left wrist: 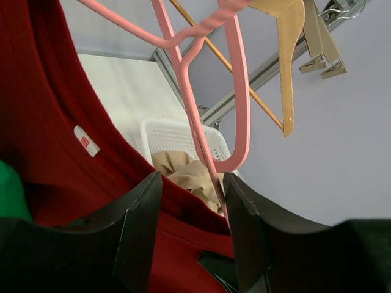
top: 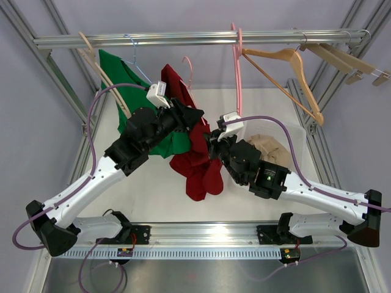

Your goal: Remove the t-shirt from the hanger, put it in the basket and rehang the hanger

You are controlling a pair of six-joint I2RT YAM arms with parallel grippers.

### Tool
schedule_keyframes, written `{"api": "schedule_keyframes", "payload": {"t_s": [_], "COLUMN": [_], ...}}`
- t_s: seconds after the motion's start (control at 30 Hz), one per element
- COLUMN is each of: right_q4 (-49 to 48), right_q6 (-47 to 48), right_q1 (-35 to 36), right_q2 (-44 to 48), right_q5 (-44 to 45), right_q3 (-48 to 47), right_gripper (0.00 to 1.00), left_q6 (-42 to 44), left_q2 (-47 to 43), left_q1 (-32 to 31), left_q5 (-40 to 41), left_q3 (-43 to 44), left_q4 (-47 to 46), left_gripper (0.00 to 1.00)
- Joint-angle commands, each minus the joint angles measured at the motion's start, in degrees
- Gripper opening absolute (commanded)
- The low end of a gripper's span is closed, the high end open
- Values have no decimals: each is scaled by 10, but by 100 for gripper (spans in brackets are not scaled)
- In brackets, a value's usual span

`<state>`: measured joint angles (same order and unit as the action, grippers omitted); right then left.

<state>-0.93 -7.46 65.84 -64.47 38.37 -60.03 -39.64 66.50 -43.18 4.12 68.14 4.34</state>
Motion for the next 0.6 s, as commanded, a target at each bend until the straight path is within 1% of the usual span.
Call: {"api": "schedule_keyframes", "payload": {"t_s": [0.0, 0.07, 0.1, 0.17, 0.37, 0.43, 0.47, 0.5, 0.53, 0.57], "right_q4": [-69, -68, -66, -65, -61, -62, -63, -62, -60, -50], "right_q6": [-10, -11, -14, -19, -39, -40, -40, -42, -43, -44], "right_q1": [8, 10, 10, 12, 15, 17, 18, 18, 20, 20], "right_q2": [11, 6, 4, 2, -1, 1, 4, 6, 13, 17], "right_q5": [15, 15, 15, 15, 0, 1, 0, 0, -1, -10], "right_q3": [-17, -18, -17, -12, -4, -2, -1, 0, 1, 0], "right_gripper": [0, 0, 0, 0, 0, 0, 0, 0, 2, 12], "left_q6": [-3, -4, -5, -7, -16, -19, -21, -21, -19, -18], "left_q2": [-14, -11, -12, -13, -14, -14, -19, -25, -31, -38], "left_q1": [-1, -1, -1, -1, -1, -1, -1, -1, -1, -1], "left_q5": [2, -4, -4, -4, -33, -35, -32, -28, -17, -11], "left_q3": [1, 1, 1, 1, -17, -26, -30, -35, -43, -46], "left_q4": [-35, -41, -41, -52, -101, -110, -115, -119, -125, -126], "left_gripper": [45, 39, 29, 22, 20, 16, 5, 0, 0, 0]}}
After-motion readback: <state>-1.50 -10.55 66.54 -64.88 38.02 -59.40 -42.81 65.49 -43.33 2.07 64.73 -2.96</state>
